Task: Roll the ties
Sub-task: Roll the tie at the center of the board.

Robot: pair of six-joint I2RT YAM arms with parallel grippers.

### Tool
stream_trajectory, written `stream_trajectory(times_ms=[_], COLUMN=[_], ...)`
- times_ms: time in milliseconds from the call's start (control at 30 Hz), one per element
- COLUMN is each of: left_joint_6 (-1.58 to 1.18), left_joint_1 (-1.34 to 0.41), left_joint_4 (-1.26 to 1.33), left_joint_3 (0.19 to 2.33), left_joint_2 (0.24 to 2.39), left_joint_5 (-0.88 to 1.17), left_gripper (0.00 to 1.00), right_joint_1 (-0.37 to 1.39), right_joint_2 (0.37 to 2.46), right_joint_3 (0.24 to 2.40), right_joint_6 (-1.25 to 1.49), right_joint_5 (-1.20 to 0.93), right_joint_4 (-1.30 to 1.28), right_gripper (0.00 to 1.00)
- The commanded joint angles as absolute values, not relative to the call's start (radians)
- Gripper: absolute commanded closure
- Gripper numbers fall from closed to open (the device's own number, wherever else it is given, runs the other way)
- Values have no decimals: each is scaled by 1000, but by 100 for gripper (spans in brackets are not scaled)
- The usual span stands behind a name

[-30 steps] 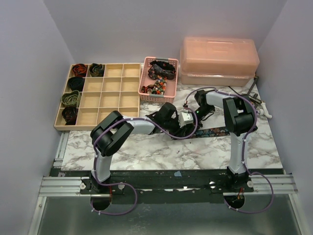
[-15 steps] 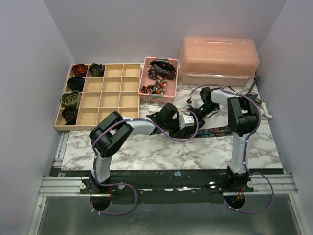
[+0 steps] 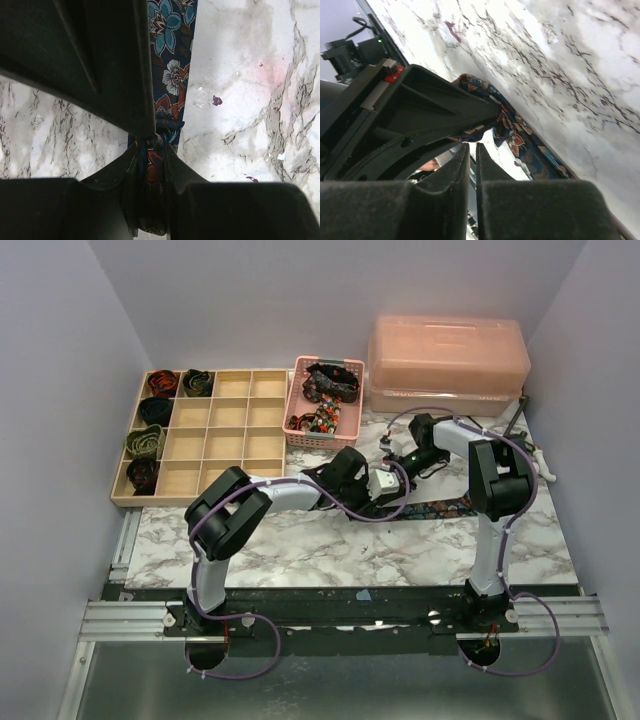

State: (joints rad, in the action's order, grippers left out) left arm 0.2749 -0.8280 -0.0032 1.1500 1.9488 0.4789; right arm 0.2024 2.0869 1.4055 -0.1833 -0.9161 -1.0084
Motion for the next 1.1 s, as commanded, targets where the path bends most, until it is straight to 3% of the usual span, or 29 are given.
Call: stream_trajectory(times_ms=[0,100,333,600,800,833,933,1067], left_joint_6=[258,256,271,269,275,275,283,291], left_joint_1=[-824,-824,-824,-824,-824,-825,-825,-806], left_joint_4=[-180,-188,-190,-193,-193,-193,-190,-149], left_joint_3=[1137,1143,1133,1142,1139,1140,1135,1111], left_joint_2=[2019,2021,2023,2029,2028,2029,2026,1997], left_joint_5=[391,393,394,396,403,403,408,430], left_gripper=[81,80,80,80,79,79,77,65], right_joint_1=[215,213,209,251,255,254,252,246], right_joint_2=[2121,2096,2030,2115,2165,2169,2177,2189], right_joint_3=[1409,1393,1332,1375,1370,1372,1375,1374], right_joint_6=[-173,-188,-187,-123,-156,-163,-178,-220], right_joint_5=[-1021,-1061,-1073,-989,-907,-901,-853,-775], right_joint_4=[-986,-999,-984,-911,-910,-910,-908,-915], right_gripper=[84,72,58,57,65,68,96,99])
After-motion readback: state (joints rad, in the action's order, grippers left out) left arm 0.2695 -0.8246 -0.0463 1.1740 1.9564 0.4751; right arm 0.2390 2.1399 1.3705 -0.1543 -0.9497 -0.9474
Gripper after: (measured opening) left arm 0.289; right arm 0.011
